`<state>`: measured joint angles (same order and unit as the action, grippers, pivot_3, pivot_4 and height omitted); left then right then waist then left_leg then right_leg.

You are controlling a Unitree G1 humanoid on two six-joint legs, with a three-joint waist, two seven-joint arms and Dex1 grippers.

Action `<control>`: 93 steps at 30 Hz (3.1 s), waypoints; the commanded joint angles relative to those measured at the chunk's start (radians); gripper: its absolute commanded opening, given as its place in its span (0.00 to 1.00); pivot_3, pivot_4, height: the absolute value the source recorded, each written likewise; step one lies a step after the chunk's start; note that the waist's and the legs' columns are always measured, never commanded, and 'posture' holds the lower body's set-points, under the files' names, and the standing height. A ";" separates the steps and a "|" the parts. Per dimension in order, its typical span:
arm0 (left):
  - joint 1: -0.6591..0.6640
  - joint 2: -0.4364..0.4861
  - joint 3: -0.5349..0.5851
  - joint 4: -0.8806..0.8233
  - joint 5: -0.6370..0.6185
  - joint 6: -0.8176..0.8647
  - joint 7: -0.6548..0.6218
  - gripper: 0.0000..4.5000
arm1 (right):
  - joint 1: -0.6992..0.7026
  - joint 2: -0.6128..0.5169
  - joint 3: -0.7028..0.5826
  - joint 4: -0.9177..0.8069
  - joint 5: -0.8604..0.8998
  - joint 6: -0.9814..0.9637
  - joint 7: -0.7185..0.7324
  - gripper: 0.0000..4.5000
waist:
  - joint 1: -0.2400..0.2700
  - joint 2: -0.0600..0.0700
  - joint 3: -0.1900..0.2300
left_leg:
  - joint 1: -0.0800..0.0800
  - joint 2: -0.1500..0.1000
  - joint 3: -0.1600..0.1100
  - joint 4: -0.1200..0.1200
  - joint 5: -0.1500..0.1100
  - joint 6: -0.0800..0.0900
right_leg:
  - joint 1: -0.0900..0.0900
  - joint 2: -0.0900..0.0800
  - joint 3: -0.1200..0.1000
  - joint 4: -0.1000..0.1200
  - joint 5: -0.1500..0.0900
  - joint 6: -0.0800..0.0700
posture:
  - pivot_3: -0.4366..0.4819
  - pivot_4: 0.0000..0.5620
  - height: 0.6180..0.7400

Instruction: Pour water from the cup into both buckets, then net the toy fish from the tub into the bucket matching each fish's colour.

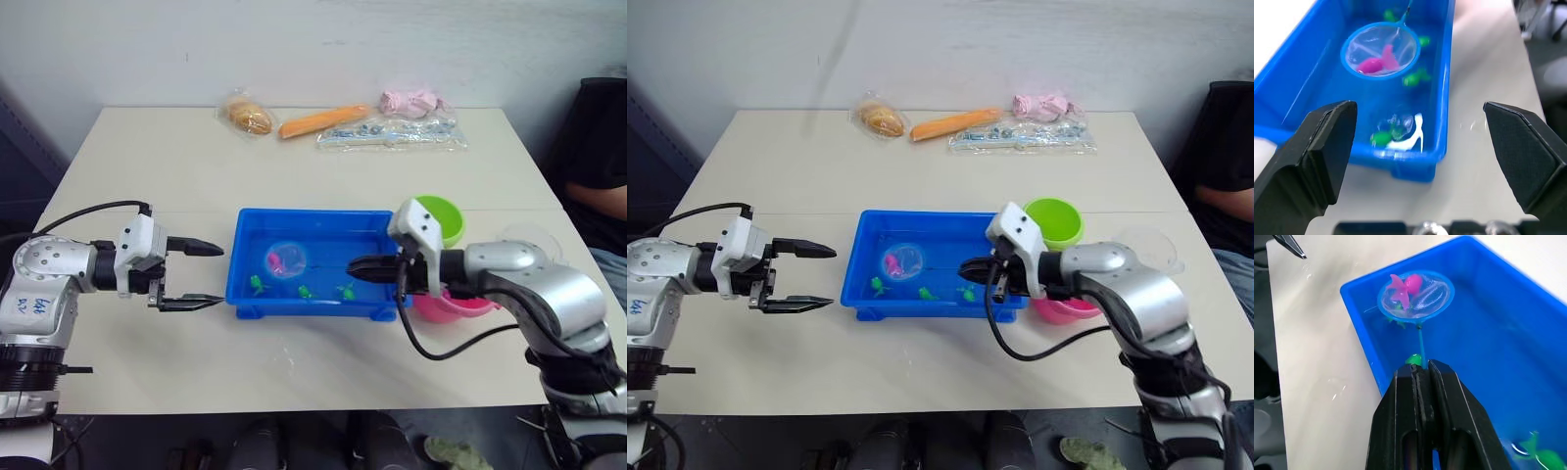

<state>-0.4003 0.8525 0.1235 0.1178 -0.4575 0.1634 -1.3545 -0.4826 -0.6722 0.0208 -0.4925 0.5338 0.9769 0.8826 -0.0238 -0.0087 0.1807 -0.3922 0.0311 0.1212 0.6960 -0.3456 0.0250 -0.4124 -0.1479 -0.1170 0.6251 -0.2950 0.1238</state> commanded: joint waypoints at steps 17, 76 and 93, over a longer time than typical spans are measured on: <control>-0.065 -0.349 -0.148 -0.140 -0.055 0.028 0.131 0.99 | 0.815 0.050 -0.991 -0.437 0.383 -0.128 -0.076 0.00 | 0.051 0.000 0.000 | 0.004 -0.002 -0.002 0.001 0.000 0.002 | 0.007 0.001 0.003 -0.003 0.002 0.003 | 0.48 0.27 1.00; -0.130 -0.412 -0.202 -0.058 0.000 -0.008 0.160 0.99 | 1.140 0.046 -0.863 0.167 -1.279 -1.746 -0.789 0.00 | 0.042 0.002 -0.001 | 0.008 0.000 -0.001 0.001 0.001 0.001 | 0.008 0.001 0.005 -0.005 0.001 0.001 | 0.48 0.27 1.00; -0.116 -0.421 -0.207 -0.087 -0.007 0.010 0.169 0.99 | 1.166 0.053 -0.787 0.180 -1.309 -1.763 -0.875 0.00 | 0.021 0.002 -0.001 | 0.008 0.000 -0.001 0.001 0.001 0.001 | 0.008 0.000 0.006 -0.004 0.001 0.001 | 0.48 0.27 1.00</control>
<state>-0.5137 0.4306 -0.0884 0.0575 -0.4602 0.1750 -1.1839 0.6757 -0.6157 -0.7473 -0.2828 -0.7761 -0.7859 0.0310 -0.0032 -0.0065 0.1793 -0.3843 0.0311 0.1202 0.6967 -0.3442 0.0256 -0.4043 -0.1474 -0.1113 0.6206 -0.2943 0.1251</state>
